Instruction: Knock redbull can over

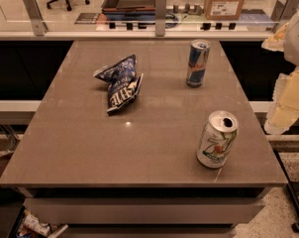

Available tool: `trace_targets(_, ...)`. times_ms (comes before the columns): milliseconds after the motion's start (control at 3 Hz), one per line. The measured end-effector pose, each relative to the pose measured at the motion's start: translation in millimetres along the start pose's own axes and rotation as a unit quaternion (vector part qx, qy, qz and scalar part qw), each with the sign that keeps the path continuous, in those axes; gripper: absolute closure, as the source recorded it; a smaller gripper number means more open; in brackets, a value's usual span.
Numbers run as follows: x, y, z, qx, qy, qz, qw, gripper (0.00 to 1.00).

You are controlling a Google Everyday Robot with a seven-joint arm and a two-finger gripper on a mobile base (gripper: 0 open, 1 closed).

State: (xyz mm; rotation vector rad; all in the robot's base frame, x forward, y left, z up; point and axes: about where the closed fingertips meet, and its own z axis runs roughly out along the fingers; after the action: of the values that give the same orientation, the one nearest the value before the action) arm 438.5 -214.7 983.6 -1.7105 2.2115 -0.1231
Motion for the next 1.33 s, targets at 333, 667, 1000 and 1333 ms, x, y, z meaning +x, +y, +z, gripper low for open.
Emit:
trace_targets(333,-1.0,-2.8,-1.9,0.008,-0.006,0.002,0.9999,0.0)
trace_targets(667,-0.1,-14.7,-1.5,0.028,-0.027,0.017,0.9991,0.0)
trace_targets(1000,6.2,-29.2,7.9,0.054,-0.075,0.05,0.9944,0.0)
trace_targets(1333,9.9,-42.8,19.5,0.092,-0.135,0.077,0.9835,0.0)
